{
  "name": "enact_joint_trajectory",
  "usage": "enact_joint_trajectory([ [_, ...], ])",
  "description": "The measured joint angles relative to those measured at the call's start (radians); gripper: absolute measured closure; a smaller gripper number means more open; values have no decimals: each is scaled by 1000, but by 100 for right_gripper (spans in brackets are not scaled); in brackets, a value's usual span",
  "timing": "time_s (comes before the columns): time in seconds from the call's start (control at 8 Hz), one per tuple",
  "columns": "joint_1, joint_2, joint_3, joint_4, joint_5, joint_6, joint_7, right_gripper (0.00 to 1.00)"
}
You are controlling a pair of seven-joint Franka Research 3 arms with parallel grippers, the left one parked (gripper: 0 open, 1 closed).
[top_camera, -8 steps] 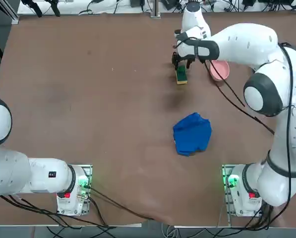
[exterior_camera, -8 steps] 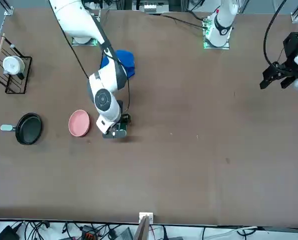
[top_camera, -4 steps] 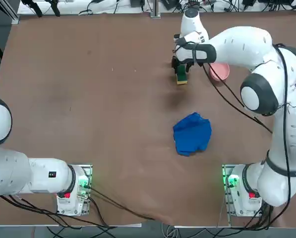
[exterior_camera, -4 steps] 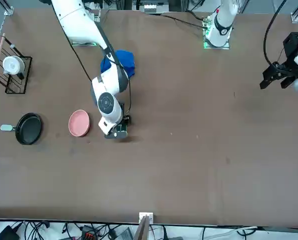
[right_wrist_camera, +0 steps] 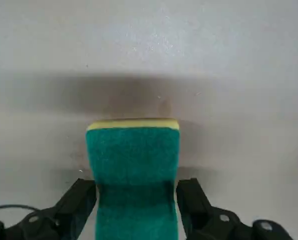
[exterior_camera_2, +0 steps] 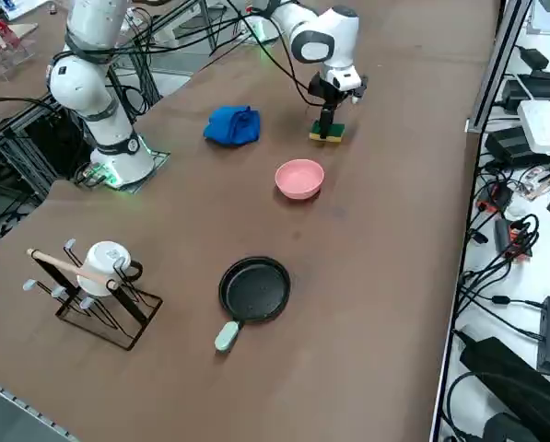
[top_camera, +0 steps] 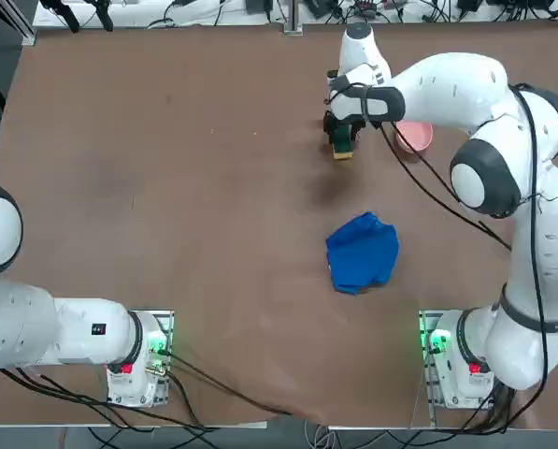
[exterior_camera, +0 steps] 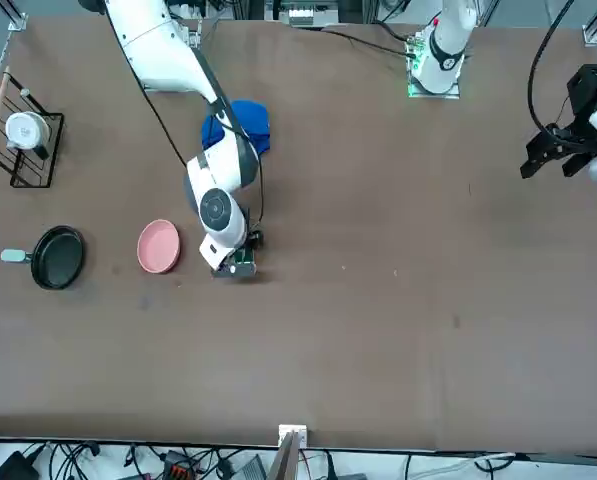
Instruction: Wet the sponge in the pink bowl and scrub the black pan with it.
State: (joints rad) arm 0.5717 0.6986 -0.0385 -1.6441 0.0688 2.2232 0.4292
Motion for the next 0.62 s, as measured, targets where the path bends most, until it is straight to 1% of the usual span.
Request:
enact_joint_trajectory([
  [0.38, 0, 8, 0, -2, 0, 0, 2, 3],
  [0.62, 0, 12, 0, -2, 0, 0, 3, 8],
])
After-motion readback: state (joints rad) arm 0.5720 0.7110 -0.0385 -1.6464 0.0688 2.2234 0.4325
